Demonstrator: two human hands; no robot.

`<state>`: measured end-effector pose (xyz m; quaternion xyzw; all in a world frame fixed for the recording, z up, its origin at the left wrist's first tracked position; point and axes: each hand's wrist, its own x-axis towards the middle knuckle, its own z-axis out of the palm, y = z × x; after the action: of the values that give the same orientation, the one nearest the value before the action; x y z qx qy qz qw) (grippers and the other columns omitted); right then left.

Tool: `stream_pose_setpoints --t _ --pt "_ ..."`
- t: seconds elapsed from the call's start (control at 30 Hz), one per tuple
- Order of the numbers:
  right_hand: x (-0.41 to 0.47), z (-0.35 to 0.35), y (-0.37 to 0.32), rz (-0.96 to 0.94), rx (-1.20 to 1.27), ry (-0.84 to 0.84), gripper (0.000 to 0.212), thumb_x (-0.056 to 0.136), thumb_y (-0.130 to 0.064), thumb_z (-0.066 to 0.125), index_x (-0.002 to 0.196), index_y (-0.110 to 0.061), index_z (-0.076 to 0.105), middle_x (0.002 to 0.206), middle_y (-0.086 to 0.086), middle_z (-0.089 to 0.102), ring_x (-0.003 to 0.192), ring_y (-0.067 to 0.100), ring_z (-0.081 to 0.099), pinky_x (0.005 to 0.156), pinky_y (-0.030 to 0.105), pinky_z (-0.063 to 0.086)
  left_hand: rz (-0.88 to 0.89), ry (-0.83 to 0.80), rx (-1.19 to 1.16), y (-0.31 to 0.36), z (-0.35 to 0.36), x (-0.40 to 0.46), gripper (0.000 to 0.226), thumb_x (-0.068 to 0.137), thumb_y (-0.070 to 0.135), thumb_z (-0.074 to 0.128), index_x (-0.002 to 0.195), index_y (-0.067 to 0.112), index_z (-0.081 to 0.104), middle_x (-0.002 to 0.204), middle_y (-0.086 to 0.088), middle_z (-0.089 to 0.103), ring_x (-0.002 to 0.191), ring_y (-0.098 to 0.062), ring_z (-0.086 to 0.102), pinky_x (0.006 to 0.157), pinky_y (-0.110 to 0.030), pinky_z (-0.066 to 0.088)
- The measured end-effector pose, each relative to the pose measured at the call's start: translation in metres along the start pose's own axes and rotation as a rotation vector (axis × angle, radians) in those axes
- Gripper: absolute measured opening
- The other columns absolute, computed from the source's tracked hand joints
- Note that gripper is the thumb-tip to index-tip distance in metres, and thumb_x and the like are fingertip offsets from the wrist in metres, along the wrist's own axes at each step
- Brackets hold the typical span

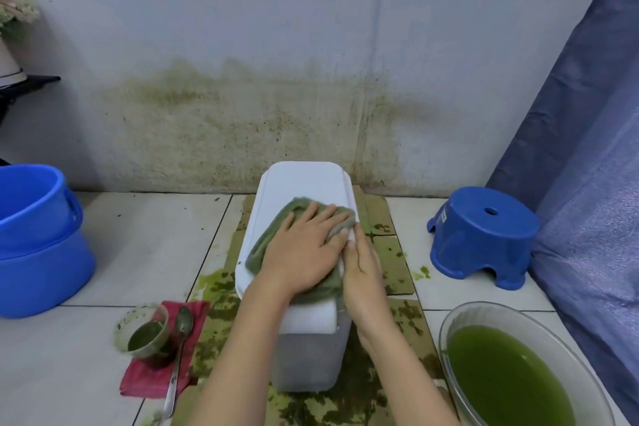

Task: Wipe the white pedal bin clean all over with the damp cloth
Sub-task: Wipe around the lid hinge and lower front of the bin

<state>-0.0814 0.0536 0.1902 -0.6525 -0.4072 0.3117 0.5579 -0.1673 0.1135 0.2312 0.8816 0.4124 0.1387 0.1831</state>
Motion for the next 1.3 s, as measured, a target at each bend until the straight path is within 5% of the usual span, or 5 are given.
stream_pose_setpoints --t 0.53,0.77,0.97,1.13,1.3 --pt "0.009 -0.003 0.002 0.051 0.080 -0.106 0.047 0.103 -0.031 0.025 0.149 -0.032 0.014 0.154 -0.012 0.020 0.141 0.008 0.019 0.117 0.032 0.017 -0.246 0.198 -0.348 -0.082 -0.036 0.096 0.048 0.101 0.032 0.035 0.147 0.016 0.032 0.154 -0.005 0.028 0.141 -0.022 0.028 0.111 -0.030 0.021" --pt "0.013 0.001 0.015 0.034 -0.036 -0.058 0.048 0.102 -0.037 0.024 0.149 -0.034 0.013 0.155 -0.013 0.018 0.144 0.012 0.014 0.118 0.048 0.008 -0.289 0.246 -0.480 -0.061 -0.019 0.009 0.053 0.100 0.039 0.036 0.144 0.010 0.033 0.153 -0.002 0.024 0.139 -0.019 0.027 0.114 -0.035 0.023" --pt "0.009 0.000 0.011 0.061 -0.023 -0.064 0.049 0.102 -0.037 0.024 0.150 -0.032 0.012 0.156 -0.012 0.016 0.145 0.014 0.011 0.118 0.046 0.009 -0.365 0.716 -0.346 -0.019 0.020 -0.072 0.035 0.100 0.021 0.038 0.126 0.004 0.054 0.123 -0.009 0.055 0.117 -0.025 0.047 0.098 -0.027 0.033" --pt "0.006 -0.004 -0.001 0.070 0.010 -0.086 0.049 0.103 -0.030 0.025 0.150 -0.024 0.013 0.157 -0.007 0.016 0.144 0.013 0.016 0.119 0.038 0.015 -0.240 0.823 -0.342 0.005 0.058 -0.126 0.034 0.100 0.021 0.040 0.125 0.005 0.056 0.123 0.001 0.053 0.114 -0.004 0.041 0.103 -0.015 0.030" --pt "0.000 -0.013 -0.004 0.118 0.134 -0.170 0.049 0.103 -0.031 0.026 0.150 -0.028 0.012 0.156 -0.010 0.016 0.142 0.009 0.019 0.113 0.028 0.018 -0.558 0.871 -0.595 -0.029 0.042 -0.160 0.025 0.100 0.020 0.039 0.108 0.009 0.061 0.095 0.000 0.062 0.100 -0.025 0.058 0.077 -0.026 0.041"
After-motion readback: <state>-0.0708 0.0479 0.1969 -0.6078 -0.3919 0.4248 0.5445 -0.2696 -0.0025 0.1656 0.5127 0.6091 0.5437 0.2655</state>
